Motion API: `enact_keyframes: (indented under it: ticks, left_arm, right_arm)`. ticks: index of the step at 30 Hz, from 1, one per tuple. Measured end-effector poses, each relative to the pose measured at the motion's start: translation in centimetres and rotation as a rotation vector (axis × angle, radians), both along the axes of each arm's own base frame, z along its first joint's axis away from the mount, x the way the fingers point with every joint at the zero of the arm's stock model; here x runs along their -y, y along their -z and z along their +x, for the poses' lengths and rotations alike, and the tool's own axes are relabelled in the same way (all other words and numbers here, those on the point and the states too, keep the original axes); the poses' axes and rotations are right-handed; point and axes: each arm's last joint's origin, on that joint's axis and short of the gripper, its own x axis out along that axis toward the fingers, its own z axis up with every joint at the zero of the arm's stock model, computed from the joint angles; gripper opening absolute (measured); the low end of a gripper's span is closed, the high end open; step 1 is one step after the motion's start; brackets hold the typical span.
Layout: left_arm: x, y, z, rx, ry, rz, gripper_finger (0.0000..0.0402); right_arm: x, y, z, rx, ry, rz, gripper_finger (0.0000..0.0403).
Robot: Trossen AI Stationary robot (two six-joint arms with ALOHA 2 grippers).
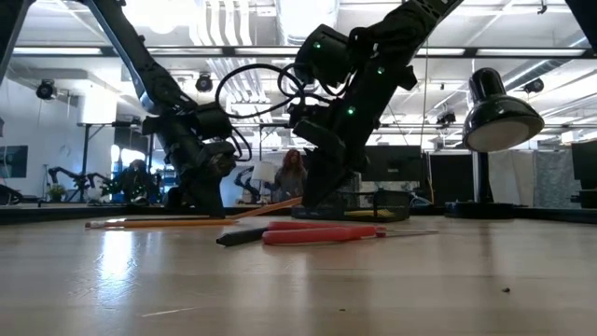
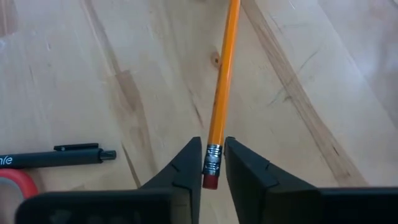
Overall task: Pick and place office supplies into organizer
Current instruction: Put the right pencil into the desk organizer
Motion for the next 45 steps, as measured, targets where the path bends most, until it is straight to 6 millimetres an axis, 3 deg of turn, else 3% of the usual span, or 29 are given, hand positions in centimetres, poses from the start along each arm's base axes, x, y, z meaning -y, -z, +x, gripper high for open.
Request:
enact_keyframes:
  ticks: [6,12,20,27,33,37,41,45]
  left_arm:
    - [0.0,0.0,0.0,0.0,0.0,0.0,0.0]
    - [0.0,-0.4,0.0,0.005,-0.002,0.008,0.0]
    - [0.4,-3.6,-0.5,0.092,-0.004,0.074,0.0]
    - [1.3,-8.2,-1.8,0.211,-0.041,0.185,0.0]
    - [1.9,-10.4,-3.0,0.215,-0.114,0.308,0.0]
    - [1.9,-10.6,-3.2,0.221,-0.119,0.316,0.0]
    - [1.9,-10.0,-3.0,0.191,-0.118,0.291,0.0]
    - [1.9,-9.2,-2.8,0.153,-0.143,0.229,0.0]
  right_arm:
    - [0.0,0.0,0.0,0.0,0.023,0.009,0.0029]
    - [0.0,-0.2,-0.1,0.012,0.056,0.021,0.0025]
    - [0.1,-3.9,-1.6,0.036,0.1,-0.039,0.0023]
    - [0.5,-7.2,-6.1,-0.192,0.133,-0.261,0.0022]
    - [0.8,-11.4,-9.0,-0.336,0.097,-0.489,0.0022]
    - [1.0,-13.1,-9.5,-0.496,-0.065,-0.637,0.0022]
    - [1.7,-13.3,-9.3,-0.655,-0.261,-0.704,0.0022]
    - [2.7,-14.2,-8.8,-0.72,-0.267,-0.79,0.0022]
